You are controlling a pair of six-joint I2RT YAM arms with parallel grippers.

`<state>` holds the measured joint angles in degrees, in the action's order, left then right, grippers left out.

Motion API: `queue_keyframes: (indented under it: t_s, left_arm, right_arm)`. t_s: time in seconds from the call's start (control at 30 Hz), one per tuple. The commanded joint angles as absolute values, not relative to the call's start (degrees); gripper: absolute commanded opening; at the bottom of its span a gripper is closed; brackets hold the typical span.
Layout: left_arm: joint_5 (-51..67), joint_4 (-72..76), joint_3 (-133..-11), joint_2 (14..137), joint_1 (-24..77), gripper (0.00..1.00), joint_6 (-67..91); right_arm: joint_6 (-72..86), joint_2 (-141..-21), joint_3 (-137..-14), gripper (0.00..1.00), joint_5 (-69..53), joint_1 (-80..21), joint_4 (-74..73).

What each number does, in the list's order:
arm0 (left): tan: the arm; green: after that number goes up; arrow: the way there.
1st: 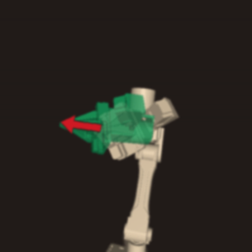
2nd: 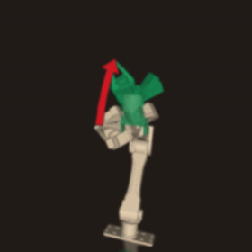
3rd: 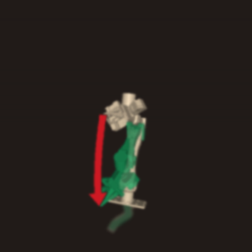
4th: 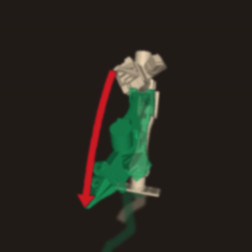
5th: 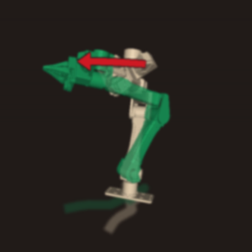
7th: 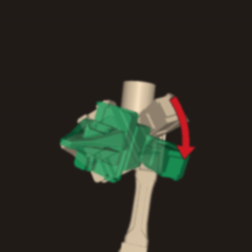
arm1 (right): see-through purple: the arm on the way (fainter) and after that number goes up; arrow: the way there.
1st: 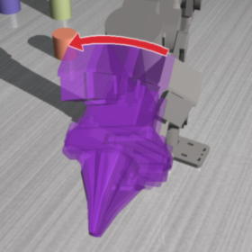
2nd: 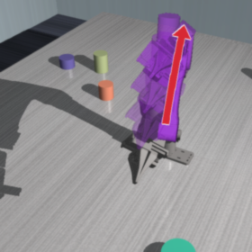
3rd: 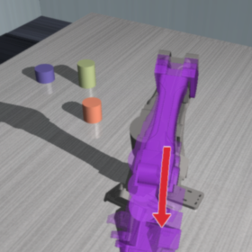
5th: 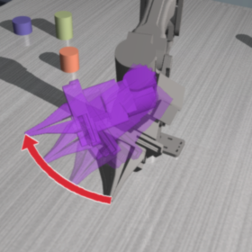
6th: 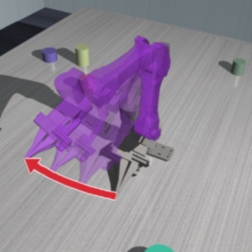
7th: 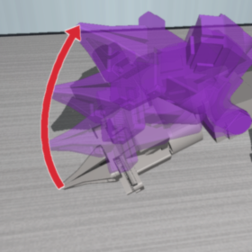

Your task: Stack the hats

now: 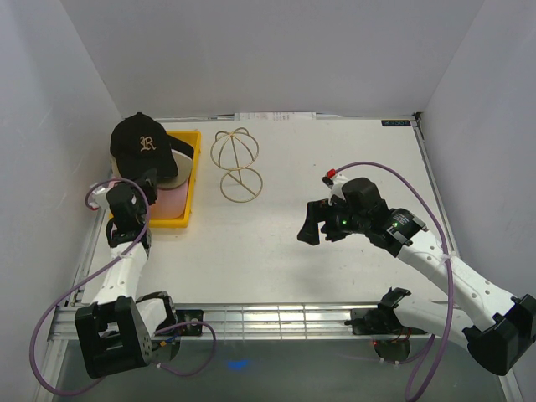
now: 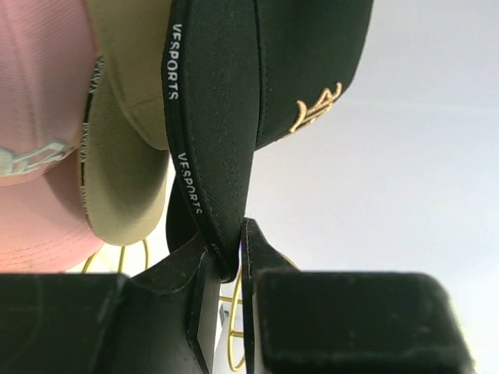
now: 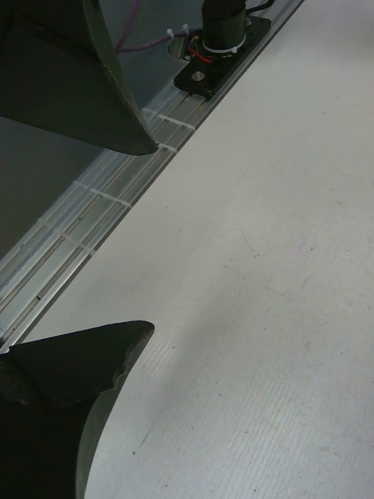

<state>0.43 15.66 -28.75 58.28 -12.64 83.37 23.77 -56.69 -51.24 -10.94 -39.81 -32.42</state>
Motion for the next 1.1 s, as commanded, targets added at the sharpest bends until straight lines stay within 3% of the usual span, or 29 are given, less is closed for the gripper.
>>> queue_keyframes:
  t_s: [0.0,0.77,1.07]
  left_arm:
    - [-0.2,18.4,-30.8,56.7,-12.9,0.0,83.3]
    - [-0.1,32.1,-38.7,60.8,-13.0,0.0,81.5]
    - [5.4,36.8,-43.5,64.8,-12.9,0.0,79.9]
  right_arm:
    - [23.4,-56.5,-52.9,0.92,-12.1,-39.6,-30.1]
    - [22.6,-56.5,-52.0,0.92,-12.8,-39.6,-29.3]
    - [22.1,-56.8,-51.9,0.92,-12.5,-39.6,-29.2]
